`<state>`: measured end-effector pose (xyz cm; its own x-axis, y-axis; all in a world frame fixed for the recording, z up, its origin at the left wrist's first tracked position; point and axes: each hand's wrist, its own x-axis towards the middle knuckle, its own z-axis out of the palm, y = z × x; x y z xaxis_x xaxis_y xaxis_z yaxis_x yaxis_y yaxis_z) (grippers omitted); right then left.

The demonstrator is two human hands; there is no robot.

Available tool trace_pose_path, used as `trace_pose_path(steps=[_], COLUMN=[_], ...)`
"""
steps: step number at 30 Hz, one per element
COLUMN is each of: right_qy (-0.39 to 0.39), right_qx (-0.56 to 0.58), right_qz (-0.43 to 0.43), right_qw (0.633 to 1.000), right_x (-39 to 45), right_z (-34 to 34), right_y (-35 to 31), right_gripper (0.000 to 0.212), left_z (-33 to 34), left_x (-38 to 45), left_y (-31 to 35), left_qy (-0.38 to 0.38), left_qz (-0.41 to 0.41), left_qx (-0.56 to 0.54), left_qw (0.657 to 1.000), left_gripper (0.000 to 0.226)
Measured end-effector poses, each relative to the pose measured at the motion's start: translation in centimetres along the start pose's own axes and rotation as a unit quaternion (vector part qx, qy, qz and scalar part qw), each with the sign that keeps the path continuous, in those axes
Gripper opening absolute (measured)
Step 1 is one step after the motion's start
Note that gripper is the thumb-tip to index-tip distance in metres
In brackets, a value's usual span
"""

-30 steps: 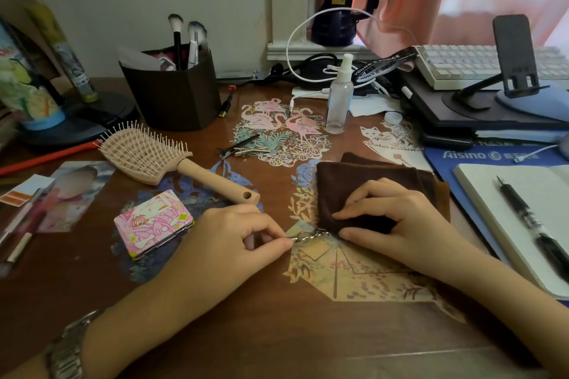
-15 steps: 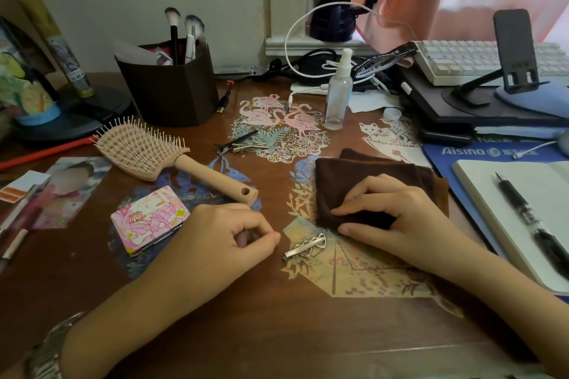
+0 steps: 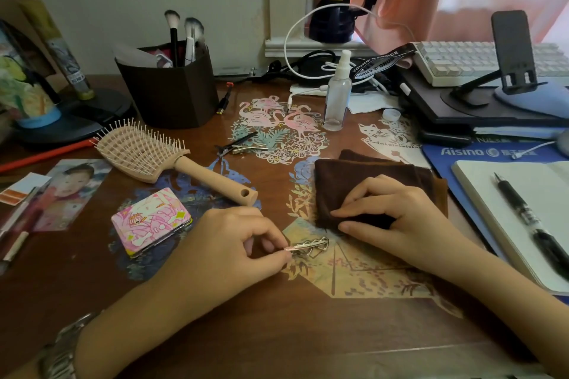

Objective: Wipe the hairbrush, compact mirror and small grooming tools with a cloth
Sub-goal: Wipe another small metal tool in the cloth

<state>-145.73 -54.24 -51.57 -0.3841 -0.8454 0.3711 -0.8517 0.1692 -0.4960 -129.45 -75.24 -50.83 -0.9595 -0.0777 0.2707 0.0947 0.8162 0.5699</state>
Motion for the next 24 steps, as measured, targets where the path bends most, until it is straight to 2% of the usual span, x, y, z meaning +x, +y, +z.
trace_pose_path(steps=[5,11,17,24], right_qy=[0.019,0.016,0.010,0.005], right_qx=[0.032,0.015,0.002,0.002], right_qz=[0.002,-0.008,-0.015,-0.017], right_qw=[0.999,1.000,1.000,1.000], right_x=[0.0,0.0,0.0,0.1], right_z=[0.0,0.0,0.0,0.0], right_y=[0.1,0.0,0.0,0.1], right_gripper=[0.022,0.022,0.023,0.025], left_z=[0.4,1.0,1.8,2.6], left_x=[0.2,1.6,3.1,4.1], left_y=[0.2,1.0,1.6,1.8], left_qy=[0.031,0.026,0.012,0.031], left_qz=[-0.021,-0.028,-0.041,-0.047], left_qx=[0.000,0.028,0.012,-0.003], left_qw=[0.999,0.999,0.999,0.998], left_gripper=[0.012,0.005,0.006,0.007])
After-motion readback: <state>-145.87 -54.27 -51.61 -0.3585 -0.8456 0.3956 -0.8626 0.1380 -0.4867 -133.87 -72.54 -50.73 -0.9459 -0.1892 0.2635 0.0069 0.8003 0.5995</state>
